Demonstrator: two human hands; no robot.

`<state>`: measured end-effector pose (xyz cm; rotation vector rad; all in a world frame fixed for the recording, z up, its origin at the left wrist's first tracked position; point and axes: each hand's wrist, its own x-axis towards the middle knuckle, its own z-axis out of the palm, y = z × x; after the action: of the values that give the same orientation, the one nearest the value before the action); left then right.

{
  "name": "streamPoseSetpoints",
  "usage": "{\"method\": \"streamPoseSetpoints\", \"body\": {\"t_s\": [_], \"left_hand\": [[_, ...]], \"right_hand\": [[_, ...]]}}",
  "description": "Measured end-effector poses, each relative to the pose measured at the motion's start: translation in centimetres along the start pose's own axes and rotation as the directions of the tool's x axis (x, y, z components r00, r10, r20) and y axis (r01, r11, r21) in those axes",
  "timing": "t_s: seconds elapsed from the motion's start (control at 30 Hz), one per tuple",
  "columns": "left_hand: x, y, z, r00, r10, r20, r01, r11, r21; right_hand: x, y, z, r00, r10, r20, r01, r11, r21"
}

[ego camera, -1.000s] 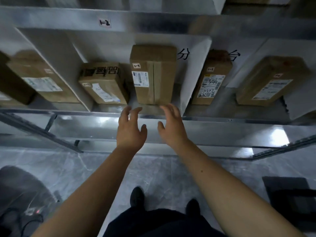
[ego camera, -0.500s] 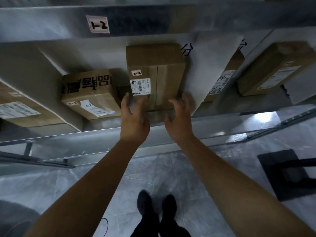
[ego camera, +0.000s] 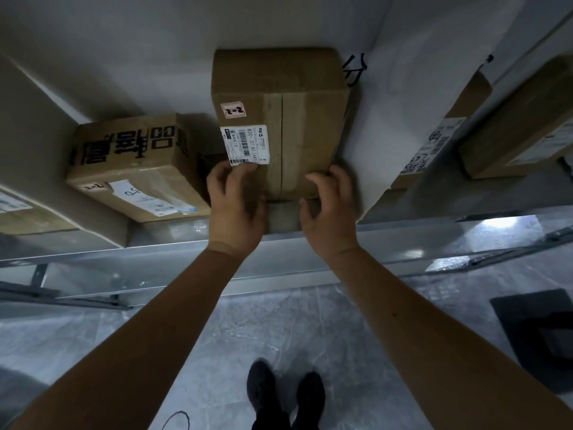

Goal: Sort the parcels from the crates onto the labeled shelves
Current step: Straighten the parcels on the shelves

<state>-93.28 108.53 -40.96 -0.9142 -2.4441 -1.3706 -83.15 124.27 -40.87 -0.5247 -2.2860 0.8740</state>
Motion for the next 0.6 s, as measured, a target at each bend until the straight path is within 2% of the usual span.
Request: {"method": "streamPoseSetpoints", "body": {"t_s": [0.33,0.47,0.6], "left_hand": [[0.0,0.6,0.2,1.0,-0.03,0.009,0.03,1.0,-0.006],[-1.4,1.3,-0.7,0.998,-0.036,0.042,0.036,0.999,0.003],[-4.9,3.8,-2.1,0.993,-0.113,0.034,0.112,0.993,0.032]], "right_hand": [[0.3,-0.9,-0.5,0.999,-0.011,-0.046,0.01,0.999,-0.03],[-0.8,-1.7,-1.5,1.0,-0.005,0.007,0.005,1.0,0.016],[-3.3,-2.8,-2.8,0.993,0.015,0.118,-0.022,0.998,0.064]]}}
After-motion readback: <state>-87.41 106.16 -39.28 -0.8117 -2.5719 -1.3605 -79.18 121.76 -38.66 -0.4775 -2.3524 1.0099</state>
